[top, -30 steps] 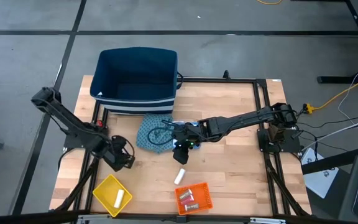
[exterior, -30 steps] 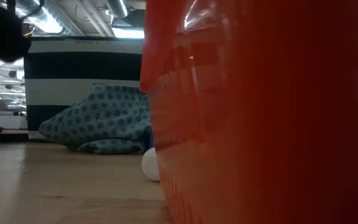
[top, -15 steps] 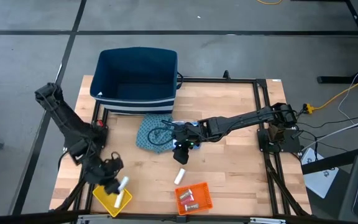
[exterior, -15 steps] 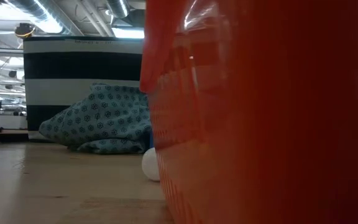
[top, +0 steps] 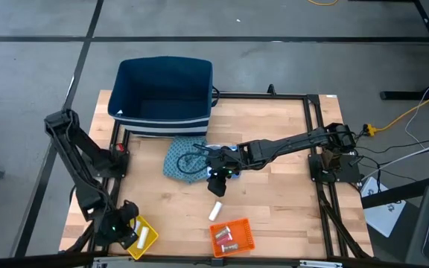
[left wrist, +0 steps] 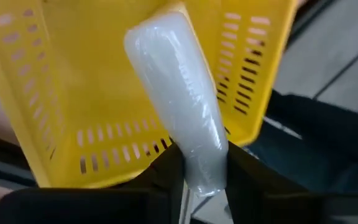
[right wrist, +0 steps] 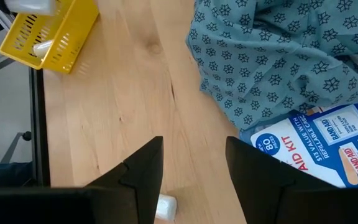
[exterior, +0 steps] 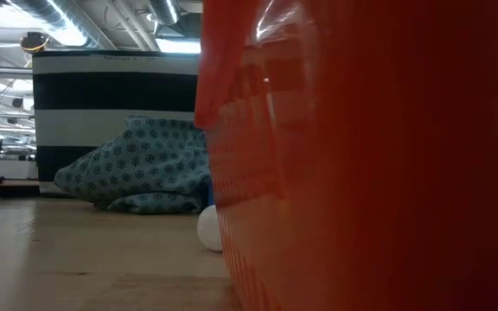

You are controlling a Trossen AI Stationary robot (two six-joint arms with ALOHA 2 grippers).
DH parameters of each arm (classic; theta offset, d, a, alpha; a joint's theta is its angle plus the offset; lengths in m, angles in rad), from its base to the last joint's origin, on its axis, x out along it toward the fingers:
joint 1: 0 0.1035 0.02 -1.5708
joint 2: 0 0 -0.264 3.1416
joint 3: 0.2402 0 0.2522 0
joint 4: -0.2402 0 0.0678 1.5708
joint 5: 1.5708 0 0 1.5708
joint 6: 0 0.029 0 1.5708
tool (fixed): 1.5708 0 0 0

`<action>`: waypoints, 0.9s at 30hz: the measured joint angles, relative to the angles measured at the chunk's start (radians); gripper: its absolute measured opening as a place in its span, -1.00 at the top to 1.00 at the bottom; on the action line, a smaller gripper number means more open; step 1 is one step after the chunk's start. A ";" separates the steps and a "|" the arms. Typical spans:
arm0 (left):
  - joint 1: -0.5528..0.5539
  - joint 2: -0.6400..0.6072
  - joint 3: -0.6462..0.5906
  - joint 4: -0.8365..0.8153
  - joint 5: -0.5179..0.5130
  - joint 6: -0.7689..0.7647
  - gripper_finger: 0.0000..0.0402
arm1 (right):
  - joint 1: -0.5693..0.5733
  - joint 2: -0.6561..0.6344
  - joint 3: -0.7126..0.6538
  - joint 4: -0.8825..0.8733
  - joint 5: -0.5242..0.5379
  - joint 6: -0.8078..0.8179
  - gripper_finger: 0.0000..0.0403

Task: Pick & Place Medicine items
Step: Put the left white rolled gauze into the yellow bin, then put the white rolled gauze into the yellow bin

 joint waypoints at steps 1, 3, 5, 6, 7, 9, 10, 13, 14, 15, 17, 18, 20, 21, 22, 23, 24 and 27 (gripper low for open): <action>-0.002 0.009 0.000 -0.001 -0.009 -0.012 0.54 | 0.000 0.000 0.000 0.000 0.000 -0.001 0.13; -0.004 0.023 0.000 -0.003 -0.019 -0.039 0.49 | 0.000 0.000 0.000 0.000 -0.001 -0.003 0.13; -0.004 0.033 0.000 -0.007 -0.018 -0.052 0.42 | 0.000 0.000 0.000 0.000 -0.004 -0.003 0.13; -0.004 0.037 0.000 -0.009 -0.017 -0.056 0.37 | 0.000 0.000 0.000 0.000 -0.006 -0.003 0.13; -0.004 0.041 0.000 -0.009 -0.012 -0.058 0.32 | 0.000 0.000 0.000 0.000 -0.006 -0.003 0.13; -0.004 0.042 0.000 -0.007 -0.004 -0.057 0.22 | 0.000 0.000 0.000 0.000 -0.008 -0.003 0.13; -0.004 0.042 0.000 -0.007 -0.001 -0.060 0.17 | 0.000 0.000 0.000 0.000 -0.009 -0.003 0.13; -0.004 0.039 0.000 -0.004 0.012 -0.069 0.03 | 0.000 0.000 0.000 0.000 -0.009 0.004 0.13; -0.006 0.034 0.000 -0.002 0.012 -0.070 -0.01 | 0.000 0.000 0.000 0.000 -0.009 0.005 0.13; -0.007 0.028 0.000 0.000 0.009 -0.070 -0.04 | 0.000 0.000 0.000 0.002 -0.009 0.004 0.13; -0.007 0.011 0.000 0.002 0.006 -0.072 -0.09 | 0.000 0.000 0.000 0.018 -0.009 0.001 0.13; -0.007 0.000 0.000 0.002 0.000 -0.072 -0.10 | 0.000 0.000 0.000 0.030 -0.009 -0.004 0.13; -0.008 -0.030 0.000 0.004 -0.038 -0.076 -0.11 | 0.000 0.000 0.009 0.036 -0.009 -0.009 0.13; -0.008 -0.049 0.000 0.011 -0.078 -0.076 -0.10 | 0.000 0.000 0.019 0.033 -0.009 -0.016 0.13; -0.008 -0.070 0.000 0.014 -0.125 -0.075 -0.09 | -0.002 0.000 0.033 0.034 -0.009 -0.023 0.13; -0.008 -0.092 0.000 0.013 -0.175 -0.063 -0.08 | -0.004 0.000 0.049 0.036 -0.009 -0.034 0.12; -0.008 -0.118 0.000 0.011 -0.229 -0.051 -0.07 | -0.007 -0.001 0.065 0.037 -0.008 -0.044 0.12; -0.001 -0.192 0.000 -0.002 -0.389 -0.010 -0.02 | -0.020 -0.001 0.114 0.026 -0.006 -0.069 0.12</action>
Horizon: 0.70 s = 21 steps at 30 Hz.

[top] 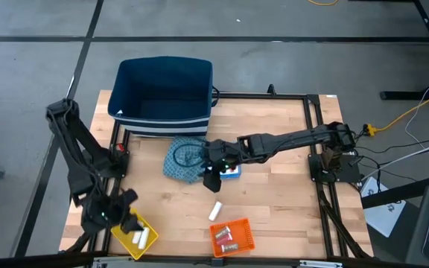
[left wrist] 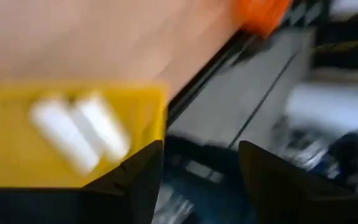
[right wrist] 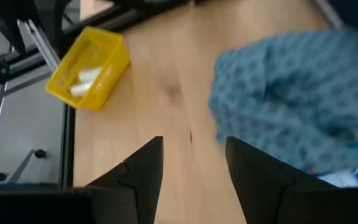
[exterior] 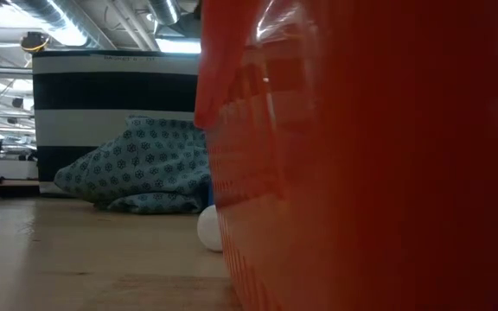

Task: Pick & Place Medicine items
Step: Put the white rolled gauze into the yellow bin

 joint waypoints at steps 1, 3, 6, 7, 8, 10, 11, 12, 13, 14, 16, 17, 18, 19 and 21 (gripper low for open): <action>0.007 -0.022 0.000 -0.013 -0.048 0.016 -0.01 | -0.004 0.000 0.018 -0.011 0.010 -0.005 0.12; 0.030 -0.061 0.000 -0.042 -0.114 0.048 0.01 | -0.012 0.000 0.061 -0.060 0.050 -0.009 0.12; 0.094 -0.094 0.000 -0.093 -0.149 0.094 0.02 | -0.020 0.000 0.148 -0.224 0.163 0.012 0.12; 0.122 -0.096 0.000 -0.103 -0.149 0.113 0.02 | -0.020 0.000 0.182 -0.301 0.219 0.037 0.12; 0.154 -0.095 0.000 -0.109 -0.148 0.142 0.02 | -0.020 0.000 0.218 -0.387 0.279 0.063 0.12; 0.218 -0.088 0.000 -0.104 -0.132 0.207 0.02 | -0.019 0.000 0.292 -0.583 0.407 0.133 0.12; 0.257 -0.081 0.000 -0.092 -0.115 0.242 0.02 | -0.020 0.000 0.334 -0.687 0.458 0.176 0.12; 0.296 -0.071 0.000 -0.080 -0.096 0.279 0.02 | -0.020 0.000 0.377 -0.791 0.501 0.222 0.12; 0.337 -0.061 0.000 -0.063 -0.074 0.320 0.02 | -0.020 -0.001 0.417 -0.888 0.536 0.269 0.13; 0.380 -0.050 0.000 -0.042 -0.047 0.367 0.02 | -0.020 -0.002 0.452 -0.977 0.565 0.310 0.12; 0.468 -0.024 0.000 0.026 0.019 0.463 0.02 | -0.020 -0.003 0.509 -1.072 0.604 0.370 0.12; 0.513 -0.009 0.000 0.065 0.053 0.515 0.02 | -0.020 -0.019 0.511 -1.043 0.607 0.367 0.13; 0.557 0.010 0.000 0.107 0.087 0.563 0.02 | -0.019 -0.045 0.505 -1.040 0.603 0.362 0.13; 0.596 0.030 0.000 0.154 0.121 0.607 0.02 | -0.018 -0.062 0.507 -1.039 0.605 0.373 0.13; 0.666 0.073 0.001 0.243 0.176 0.673 0.02 | -0.011 -0.098 0.512 -1.056 0.632 0.423 0.13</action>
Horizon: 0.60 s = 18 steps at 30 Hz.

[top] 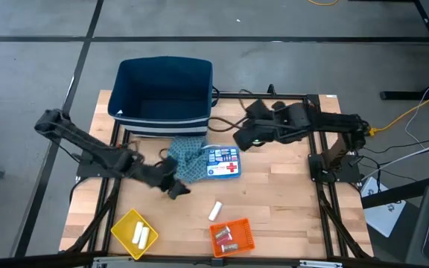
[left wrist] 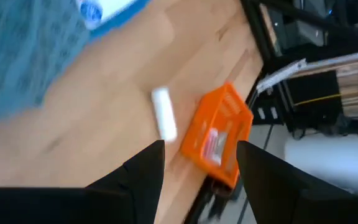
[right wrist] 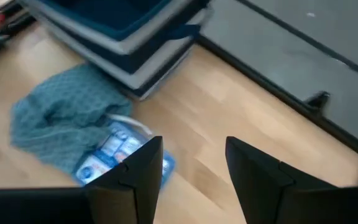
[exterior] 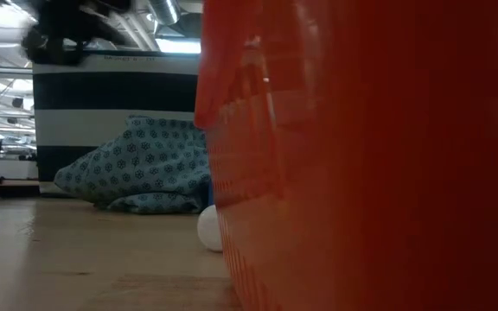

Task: Pick & Place Medicine items
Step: Put the white rolled gauze into the yellow bin

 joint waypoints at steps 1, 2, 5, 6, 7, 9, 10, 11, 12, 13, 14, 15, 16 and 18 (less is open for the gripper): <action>0.029 0.024 0.000 0.034 0.022 0.025 0.02 | 0.005 -0.016 -0.015 -0.007 0.015 0.013 0.13; 0.057 0.049 0.000 0.074 0.047 0.047 0.02 | 0.009 -0.036 -0.033 -0.002 0.030 0.029 0.13; 0.124 0.125 0.000 0.124 0.110 0.083 0.02 | 0.025 -0.092 -0.057 0.000 0.074 0.086 0.13; 0.139 0.150 0.000 0.141 0.129 0.087 0.02 | 0.031 -0.115 -0.069 -0.003 0.080 0.098 0.13; 0.152 0.175 0.000 0.151 0.143 0.092 0.02 | 0.035 -0.130 -0.080 -0.004 0.089 0.118 0.13; 0.172 0.226 0.000 0.182 0.174 0.100 0.02 | 0.036 -0.156 -0.106 -0.003 0.103 0.153 0.13; 0.179 0.252 0.000 0.207 0.183 0.103 0.02 | 0.035 -0.166 -0.120 -0.003 0.105 0.165 0.13; 0.185 0.278 0.000 0.236 0.194 0.103 0.02 | 0.035 -0.175 -0.131 -0.003 0.112 0.175 0.13; 0.189 0.303 0.000 0.277 0.203 0.103 0.02 | 0.035 -0.186 -0.144 -0.002 0.125 0.185 0.13; 0.192 0.330 0.000 0.325 0.212 0.103 0.02 | 0.032 -0.195 -0.158 -0.003 0.144 0.189 0.13; 0.195 0.357 0.007 0.361 0.222 0.103 0.02 | 0.029 -0.201 -0.169 -0.003 0.159 0.190 0.13; 0.198 0.382 0.022 0.383 0.232 0.103 0.02 | 0.023 -0.204 -0.179 -0.003 0.168 0.189 0.13; 0.199 0.406 0.045 0.384 0.245 0.108 0.02 | 0.015 -0.205 -0.188 -0.003 0.174 0.186 0.13; 0.202 0.457 0.103 0.373 0.274 0.138 0.02 | -0.005 -0.206 -0.203 -0.003 0.175 0.173 0.13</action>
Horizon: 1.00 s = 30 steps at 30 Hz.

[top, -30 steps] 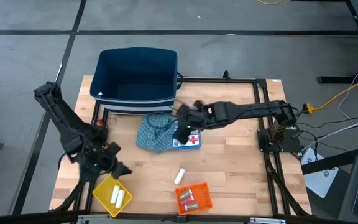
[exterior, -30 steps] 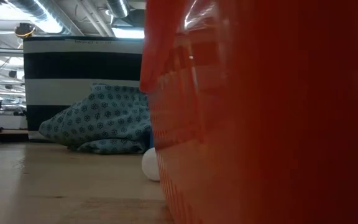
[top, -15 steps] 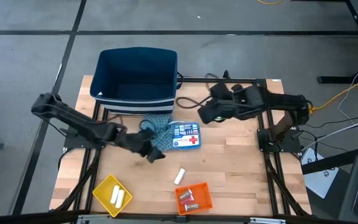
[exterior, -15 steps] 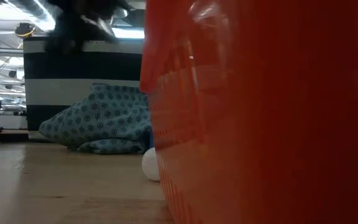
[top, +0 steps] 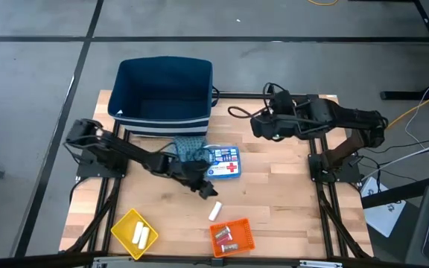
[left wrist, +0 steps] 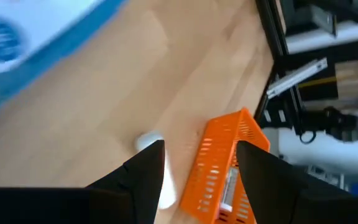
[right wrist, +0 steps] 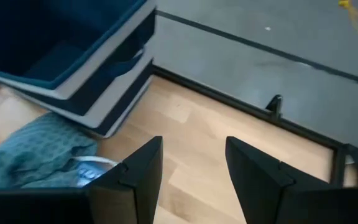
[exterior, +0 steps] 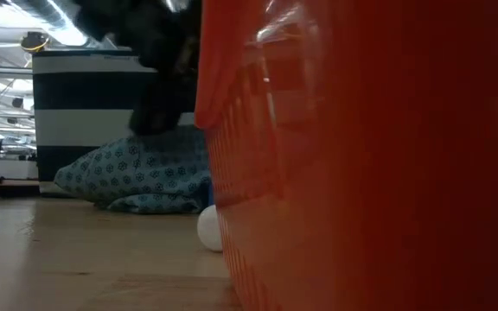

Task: Pick & Place Medicine items
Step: Put the white rolled gauze into the yellow bin

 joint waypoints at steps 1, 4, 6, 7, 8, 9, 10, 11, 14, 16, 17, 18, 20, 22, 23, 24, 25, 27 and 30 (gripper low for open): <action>0.002 0.026 0.032 -0.010 0.014 0.014 0.02 | -0.011 -0.001 -0.006 0.000 0.000 -0.008 0.13; 0.005 0.105 0.131 -0.072 0.060 0.047 0.02 | -0.037 -0.003 -0.025 0.000 -0.001 -0.025 0.13; 0.008 0.156 0.202 -0.130 0.100 0.052 0.02 | -0.054 -0.002 -0.037 0.000 -0.019 -0.039 0.13; 0.008 0.182 0.235 -0.162 0.127 0.053 0.02 | -0.060 -0.002 -0.042 0.000 -0.029 -0.041 0.13; 0.009 0.207 0.267 -0.203 0.153 0.059 0.02 | -0.065 -0.002 -0.047 0.000 -0.037 -0.043 0.13; 0.009 0.232 0.298 -0.253 0.174 0.068 0.02 | -0.069 -0.002 -0.050 0.000 -0.046 -0.044 0.13; 0.009 0.253 0.327 -0.311 0.190 0.082 0.02 | -0.072 -0.002 -0.052 0.000 -0.053 -0.044 0.13; 0.008 0.271 0.355 -0.374 0.198 0.100 0.02 | -0.073 -0.002 -0.052 0.000 -0.055 -0.049 0.13; 0.007 0.299 0.422 -0.538 0.181 0.167 0.02 | -0.073 -0.002 -0.052 0.000 -0.058 -0.056 0.13; 0.006 0.301 0.441 -0.568 0.165 0.183 0.02 | -0.073 -0.002 -0.052 0.000 -0.058 -0.063 0.13; 0.004 0.300 0.444 -0.568 0.164 0.180 0.02 | -0.073 -0.002 -0.052 0.000 -0.058 -0.063 0.13; 0.003 0.300 0.448 -0.563 0.157 0.169 0.02 | -0.073 -0.002 -0.052 0.000 -0.058 -0.066 0.13; -0.004 0.300 0.449 -0.560 0.142 0.151 0.02 | -0.073 -0.002 -0.052 0.000 -0.058 -0.067 0.13; -0.013 0.300 0.448 -0.563 0.137 0.131 0.02 | -0.073 -0.002 -0.052 0.000 -0.058 -0.068 0.13; -0.019 0.303 0.448 -0.562 0.132 0.123 0.02 | -0.073 -0.002 -0.052 0.000 -0.056 -0.070 0.13; -0.024 0.312 0.449 -0.556 0.127 0.111 0.02 | -0.073 -0.002 -0.052 0.000 -0.056 -0.071 0.13; -0.028 0.317 0.449 -0.551 0.125 0.103 0.02 | -0.073 -0.002 -0.052 0.000 -0.056 -0.071 0.13; -0.039 0.327 0.447 -0.554 0.119 0.093 0.02 | -0.073 -0.002 -0.052 0.000 -0.056 -0.073 0.13; -0.047 0.338 0.447 -0.522 0.119 0.063 0.02 | -0.073 -0.002 -0.052 0.000 -0.056 -0.074 0.13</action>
